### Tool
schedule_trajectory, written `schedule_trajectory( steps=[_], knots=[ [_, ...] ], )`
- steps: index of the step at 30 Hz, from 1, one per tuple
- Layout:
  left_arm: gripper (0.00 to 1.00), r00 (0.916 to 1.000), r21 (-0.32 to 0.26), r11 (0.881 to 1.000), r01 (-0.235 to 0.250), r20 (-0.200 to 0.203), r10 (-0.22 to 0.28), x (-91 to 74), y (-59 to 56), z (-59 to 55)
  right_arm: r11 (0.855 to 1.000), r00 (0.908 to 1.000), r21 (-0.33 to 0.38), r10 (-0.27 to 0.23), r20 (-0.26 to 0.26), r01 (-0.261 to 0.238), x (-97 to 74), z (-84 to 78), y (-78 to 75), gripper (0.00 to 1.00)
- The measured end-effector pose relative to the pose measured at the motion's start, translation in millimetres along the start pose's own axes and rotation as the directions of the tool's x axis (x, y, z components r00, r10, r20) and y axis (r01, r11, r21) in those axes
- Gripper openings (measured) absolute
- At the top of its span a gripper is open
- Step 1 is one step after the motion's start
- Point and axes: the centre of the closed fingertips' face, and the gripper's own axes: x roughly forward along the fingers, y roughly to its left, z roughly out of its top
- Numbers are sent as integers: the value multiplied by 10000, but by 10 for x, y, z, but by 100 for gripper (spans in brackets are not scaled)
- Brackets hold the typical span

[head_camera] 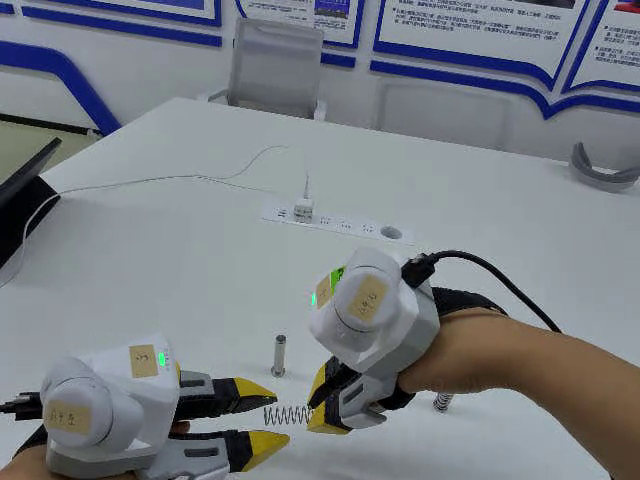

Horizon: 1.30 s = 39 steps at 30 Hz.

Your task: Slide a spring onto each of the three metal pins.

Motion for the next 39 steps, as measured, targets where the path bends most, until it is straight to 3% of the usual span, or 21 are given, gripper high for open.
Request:
schedule_trajectory(
  steps=[11, 25, 39],
  knots=[
    [12, 10000, 231, 9997, 41, -11, -41, 14, -10, 2, 9996, 10000, -287, -29, 75, 31, -115, 96, 32, 12],
    [12, 10000, 215, 9998, 49, -19, -48, 28, -23, -2, 9984, 9971, -532, -175, 746, 215, -229, 331, 55, 11],
    [11, 9999, 193, 9998, 108, 92, -110, 52, -33, 30, 9973, 9918, -687, -157, 1266, 245, -225, 530, 74, 11]
  ],
)
